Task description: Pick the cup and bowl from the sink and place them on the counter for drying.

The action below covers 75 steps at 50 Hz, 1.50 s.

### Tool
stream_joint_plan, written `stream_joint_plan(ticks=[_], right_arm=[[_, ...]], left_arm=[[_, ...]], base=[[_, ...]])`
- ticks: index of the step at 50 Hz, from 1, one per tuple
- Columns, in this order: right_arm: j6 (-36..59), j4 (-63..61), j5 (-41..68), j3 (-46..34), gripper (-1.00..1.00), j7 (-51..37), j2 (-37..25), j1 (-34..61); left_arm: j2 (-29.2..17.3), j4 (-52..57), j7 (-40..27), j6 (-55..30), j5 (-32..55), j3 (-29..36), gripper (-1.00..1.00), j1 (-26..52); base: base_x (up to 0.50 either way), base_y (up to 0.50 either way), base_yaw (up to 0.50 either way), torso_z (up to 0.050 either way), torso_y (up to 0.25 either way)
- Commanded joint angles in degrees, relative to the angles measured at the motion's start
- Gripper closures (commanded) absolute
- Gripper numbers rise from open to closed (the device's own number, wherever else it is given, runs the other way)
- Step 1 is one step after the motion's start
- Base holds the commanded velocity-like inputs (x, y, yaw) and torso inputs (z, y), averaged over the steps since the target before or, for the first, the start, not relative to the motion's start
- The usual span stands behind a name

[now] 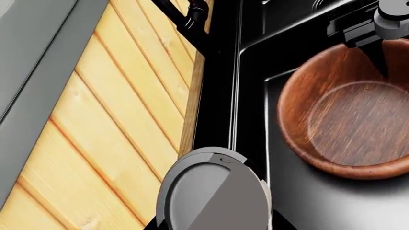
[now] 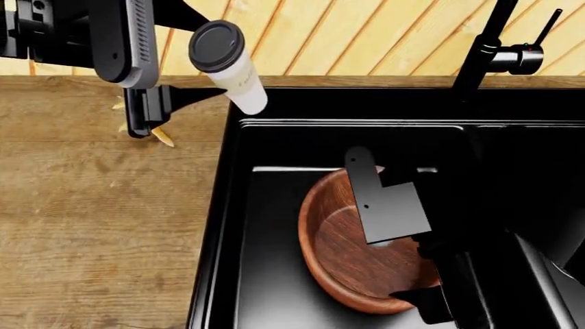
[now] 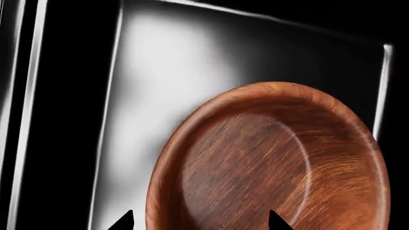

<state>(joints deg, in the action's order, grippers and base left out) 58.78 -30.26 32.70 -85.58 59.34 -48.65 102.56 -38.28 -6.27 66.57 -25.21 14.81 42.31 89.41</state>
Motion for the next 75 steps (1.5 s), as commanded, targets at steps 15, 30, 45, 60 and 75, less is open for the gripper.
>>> stream_joint_plan(ticks=[15, 30, 45, 60, 75], right_arm=[[-1.30, 3.44, 4.24, 3.59, -1.00, -6.99, 1.19, -8.06], [3.23, -0.28, 9.30, 5.07, -1.00, -9.07, -0.13, -9.18], [3.33, -0.65, 8.63, 3.11, -1.00, -9.10, -1.32, -10.52], [2.94, 0.60, 8.49, 3.01, -1.00, -9.27, -0.96, -10.86], [1.33, 2.99, 7.14, 2.03, -1.00, -9.98, -0.57, -12.61]], left_arm=[[-0.10, 0.13, -0.99, 0.57, 0.44, 0.14, 1.00, -0.85], [0.00, -0.40, -1.19, 1.12, 0.33, 0.39, 1.00, -0.99], [-0.08, -0.15, -1.37, 1.27, 0.58, 0.45, 1.00, -1.17], [-0.24, -0.13, -1.55, 1.26, 0.77, 0.53, 1.00, -1.36], [-0.57, 0.30, -2.09, 1.29, 1.19, 0.41, 1.00, -2.12]], base=[[0.00, 0.00, 0.00, 0.000, 0.000], [0.00, 0.00, 0.00, 0.000, 0.000], [0.00, 0.00, 0.00, 0.000, 0.001], [0.00, 0.00, 0.00, 0.000, 0.000], [0.00, 0.00, 0.00, 0.000, 0.000]])
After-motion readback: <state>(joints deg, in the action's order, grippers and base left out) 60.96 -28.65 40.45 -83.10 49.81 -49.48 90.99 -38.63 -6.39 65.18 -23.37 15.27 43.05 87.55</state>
